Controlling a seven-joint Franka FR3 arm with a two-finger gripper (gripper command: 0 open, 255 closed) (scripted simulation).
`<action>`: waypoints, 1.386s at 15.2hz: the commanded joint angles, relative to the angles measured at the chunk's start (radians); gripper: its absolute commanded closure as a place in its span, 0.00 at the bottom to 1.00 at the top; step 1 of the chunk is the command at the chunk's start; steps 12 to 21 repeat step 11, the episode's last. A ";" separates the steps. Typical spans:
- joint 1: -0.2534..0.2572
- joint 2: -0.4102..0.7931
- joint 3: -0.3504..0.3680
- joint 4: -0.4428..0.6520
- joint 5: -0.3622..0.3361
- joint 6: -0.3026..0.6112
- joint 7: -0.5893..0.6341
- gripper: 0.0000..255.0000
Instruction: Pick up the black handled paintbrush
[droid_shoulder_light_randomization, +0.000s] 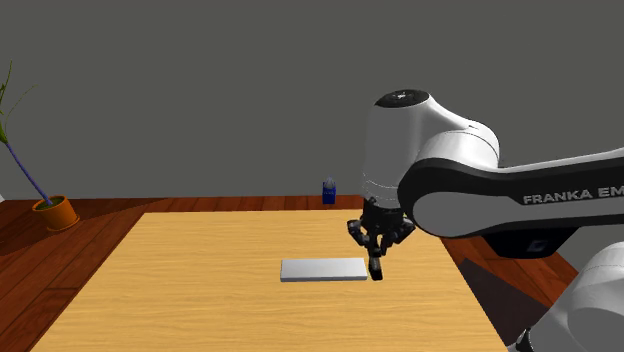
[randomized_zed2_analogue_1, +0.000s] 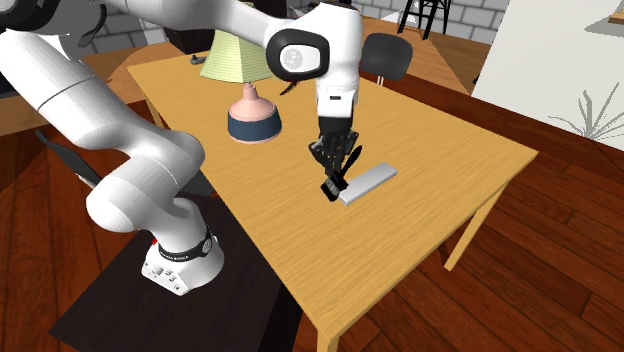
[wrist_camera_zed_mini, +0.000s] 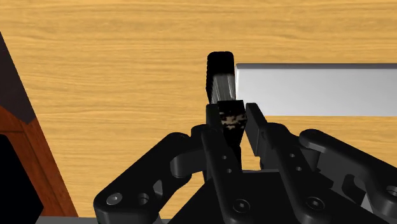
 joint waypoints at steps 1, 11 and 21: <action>0.001 -0.012 -0.010 0.019 -0.002 -0.032 -0.004 1.00; -0.001 -0.039 -0.040 0.109 -0.014 -0.147 -0.014 1.00; -0.001 -0.039 -0.040 0.109 -0.014 -0.147 -0.014 1.00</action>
